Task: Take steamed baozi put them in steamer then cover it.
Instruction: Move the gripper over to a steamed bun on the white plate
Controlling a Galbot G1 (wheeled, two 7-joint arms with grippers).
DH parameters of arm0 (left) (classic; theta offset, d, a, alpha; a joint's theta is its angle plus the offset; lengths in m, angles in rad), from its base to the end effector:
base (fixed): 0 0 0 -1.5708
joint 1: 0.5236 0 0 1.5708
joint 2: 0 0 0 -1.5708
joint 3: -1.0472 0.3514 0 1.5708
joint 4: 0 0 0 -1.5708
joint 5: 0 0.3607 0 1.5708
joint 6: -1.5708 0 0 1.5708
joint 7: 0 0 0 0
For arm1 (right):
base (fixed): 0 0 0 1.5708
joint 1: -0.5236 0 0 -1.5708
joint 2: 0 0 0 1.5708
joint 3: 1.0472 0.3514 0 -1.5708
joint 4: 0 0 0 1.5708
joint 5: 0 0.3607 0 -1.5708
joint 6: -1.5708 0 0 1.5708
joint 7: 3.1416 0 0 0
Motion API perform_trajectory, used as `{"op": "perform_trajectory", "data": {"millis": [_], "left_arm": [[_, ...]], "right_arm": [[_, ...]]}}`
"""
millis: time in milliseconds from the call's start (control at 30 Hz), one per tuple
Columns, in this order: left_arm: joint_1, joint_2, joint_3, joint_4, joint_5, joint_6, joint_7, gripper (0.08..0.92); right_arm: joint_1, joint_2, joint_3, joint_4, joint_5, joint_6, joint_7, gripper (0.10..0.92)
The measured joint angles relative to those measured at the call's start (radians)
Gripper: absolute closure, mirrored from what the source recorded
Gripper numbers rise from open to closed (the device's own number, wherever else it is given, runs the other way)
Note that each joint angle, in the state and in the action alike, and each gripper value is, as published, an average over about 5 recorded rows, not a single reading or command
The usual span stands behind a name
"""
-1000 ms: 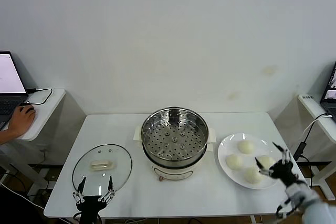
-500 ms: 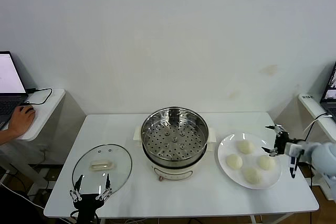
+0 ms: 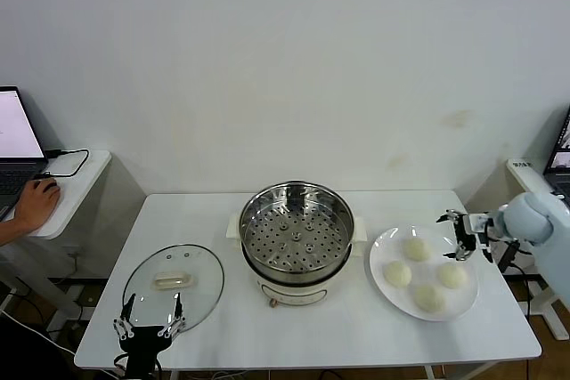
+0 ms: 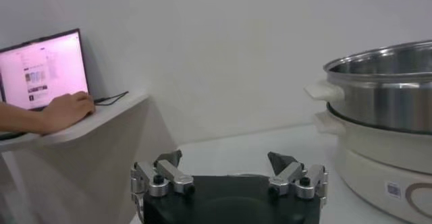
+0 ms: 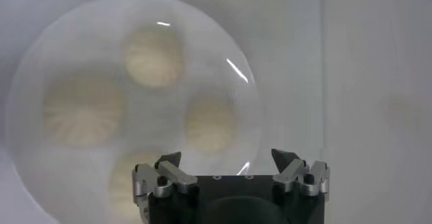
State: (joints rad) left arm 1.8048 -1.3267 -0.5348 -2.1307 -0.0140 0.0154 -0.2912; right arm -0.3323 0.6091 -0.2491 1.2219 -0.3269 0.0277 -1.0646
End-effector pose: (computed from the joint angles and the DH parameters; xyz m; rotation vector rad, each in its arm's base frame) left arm 0.1160 0.0419 -0.3221 0.2238 -2.9341 -0.3198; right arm 0.4885 -0.2540 -0.1925 1.1641 -1.5529 1.4972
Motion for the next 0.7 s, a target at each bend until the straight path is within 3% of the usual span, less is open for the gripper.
{"op": "perform_trajectory", "data": {"millis": [700], "left_arm": [[0.01, -0.001, -0.017, 0.007, 0.015, -0.016, 0.006, 0.177]], "right_arm": [[0.136, 0.172, -0.161, -0.236, -0.04, 0.011, -0.027, 0.203]]}}
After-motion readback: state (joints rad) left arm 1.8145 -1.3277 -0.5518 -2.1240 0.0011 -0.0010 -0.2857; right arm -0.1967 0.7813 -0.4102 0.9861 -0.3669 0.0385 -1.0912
